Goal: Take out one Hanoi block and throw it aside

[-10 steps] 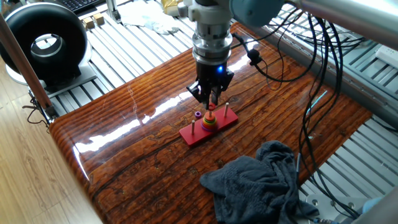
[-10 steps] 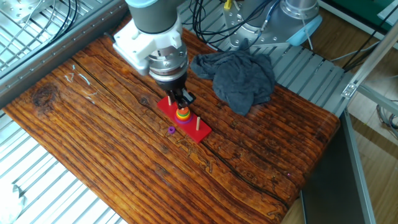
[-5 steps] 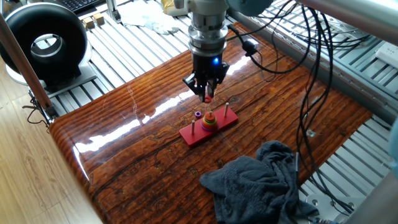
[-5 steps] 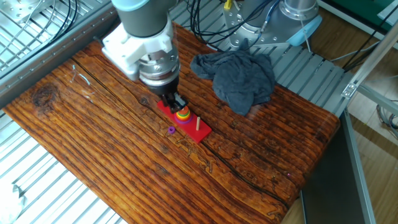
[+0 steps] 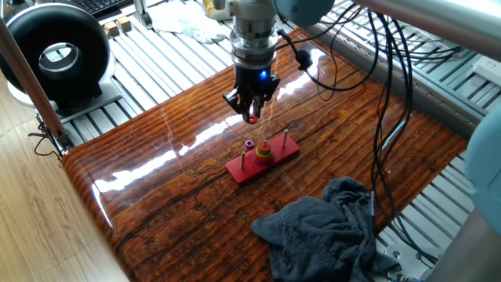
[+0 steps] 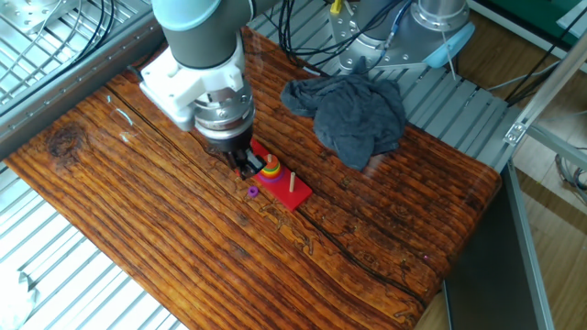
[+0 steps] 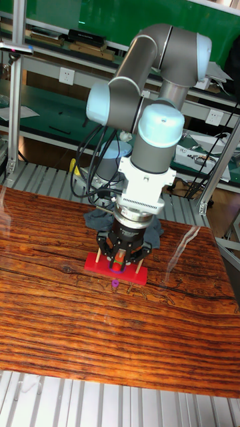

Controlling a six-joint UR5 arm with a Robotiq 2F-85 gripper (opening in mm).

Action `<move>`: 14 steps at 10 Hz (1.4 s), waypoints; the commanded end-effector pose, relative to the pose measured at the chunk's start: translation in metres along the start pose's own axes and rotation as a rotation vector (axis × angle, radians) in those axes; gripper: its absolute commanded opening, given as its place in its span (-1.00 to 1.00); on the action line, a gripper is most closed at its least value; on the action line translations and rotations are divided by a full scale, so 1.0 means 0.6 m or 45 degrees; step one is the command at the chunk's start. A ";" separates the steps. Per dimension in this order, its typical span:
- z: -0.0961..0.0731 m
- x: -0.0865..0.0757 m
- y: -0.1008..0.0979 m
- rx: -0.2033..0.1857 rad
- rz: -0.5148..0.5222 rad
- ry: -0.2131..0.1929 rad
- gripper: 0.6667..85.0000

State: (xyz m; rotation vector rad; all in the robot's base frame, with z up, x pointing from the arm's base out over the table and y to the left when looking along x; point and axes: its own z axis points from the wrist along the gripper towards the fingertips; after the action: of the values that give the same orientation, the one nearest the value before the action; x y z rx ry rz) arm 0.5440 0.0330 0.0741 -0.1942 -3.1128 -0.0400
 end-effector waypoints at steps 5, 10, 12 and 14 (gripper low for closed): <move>0.009 -0.016 0.009 -0.028 -0.004 -0.020 -0.45; 0.013 -0.021 0.009 -0.037 -0.018 -0.033 -0.31; 0.015 -0.023 0.008 -0.040 -0.026 -0.037 -0.28; 0.016 -0.026 0.007 -0.040 -0.035 -0.042 -0.24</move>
State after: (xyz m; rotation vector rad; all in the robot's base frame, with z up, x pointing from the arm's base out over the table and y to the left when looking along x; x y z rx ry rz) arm 0.5567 0.0345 0.0642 -0.1593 -3.1424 -0.0667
